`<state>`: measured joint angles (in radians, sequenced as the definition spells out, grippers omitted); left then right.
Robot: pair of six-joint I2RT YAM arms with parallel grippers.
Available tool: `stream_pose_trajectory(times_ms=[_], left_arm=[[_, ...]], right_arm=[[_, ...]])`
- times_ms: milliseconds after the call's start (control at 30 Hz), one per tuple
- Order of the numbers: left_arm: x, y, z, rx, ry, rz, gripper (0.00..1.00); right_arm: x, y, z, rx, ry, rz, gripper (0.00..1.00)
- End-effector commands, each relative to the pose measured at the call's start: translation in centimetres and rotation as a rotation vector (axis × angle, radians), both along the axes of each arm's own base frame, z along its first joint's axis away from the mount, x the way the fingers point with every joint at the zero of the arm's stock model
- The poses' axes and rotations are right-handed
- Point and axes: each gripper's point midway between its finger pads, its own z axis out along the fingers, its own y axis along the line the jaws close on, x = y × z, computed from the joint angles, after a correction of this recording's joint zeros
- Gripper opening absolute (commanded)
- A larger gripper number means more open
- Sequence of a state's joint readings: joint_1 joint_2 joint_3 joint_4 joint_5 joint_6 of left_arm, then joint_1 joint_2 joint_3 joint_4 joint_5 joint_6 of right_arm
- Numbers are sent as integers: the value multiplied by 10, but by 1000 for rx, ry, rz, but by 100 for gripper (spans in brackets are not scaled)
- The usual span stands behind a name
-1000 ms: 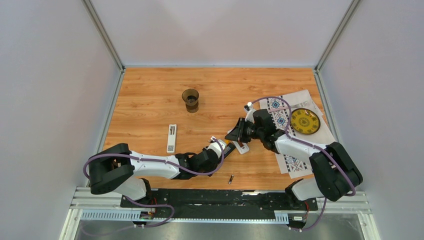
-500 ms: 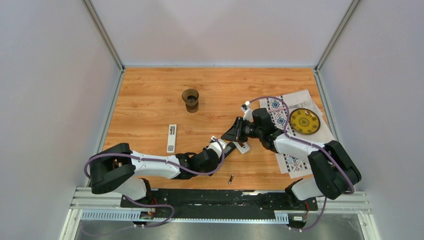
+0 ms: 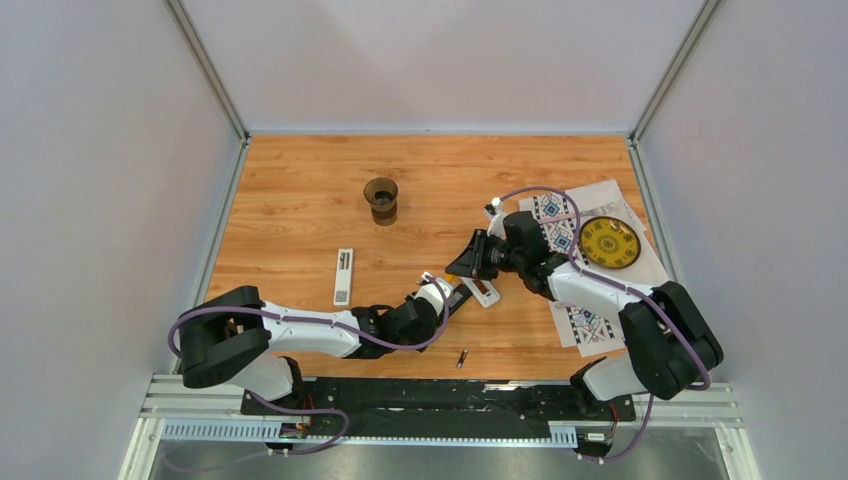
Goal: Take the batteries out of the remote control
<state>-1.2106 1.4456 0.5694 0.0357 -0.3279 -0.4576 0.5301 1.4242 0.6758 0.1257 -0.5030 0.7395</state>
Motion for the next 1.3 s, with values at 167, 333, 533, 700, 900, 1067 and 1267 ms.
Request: stream_pose_trajectory(times_ms=[167,333,533,700,900,1067,1267], left_arm=[[-13,17,-20,64,62,0,0],[-13,17,-20,63,63,-1,0],[-13,17,-20,64,64,0,0],[-13,17,-20,66,66,1,0],[-14,16,-21,67,67,-1,0],[-14,15,-22,69,69,-2,0],[-14,15,-23,70,72,0,0]], right_arm=[[19,-8,17,-50,-101,-37,0],[19,-12,9,-76,-100,-48,0],[21,-12,4,-79,-99,-45,0],[16,-11,-4,-79,-75,-27,0],[8,-12,-10,-73,-53,-16,0],[1,-8,-13,-63,-42,5,0],[-10,4,-9,-31,-31,37,0]])
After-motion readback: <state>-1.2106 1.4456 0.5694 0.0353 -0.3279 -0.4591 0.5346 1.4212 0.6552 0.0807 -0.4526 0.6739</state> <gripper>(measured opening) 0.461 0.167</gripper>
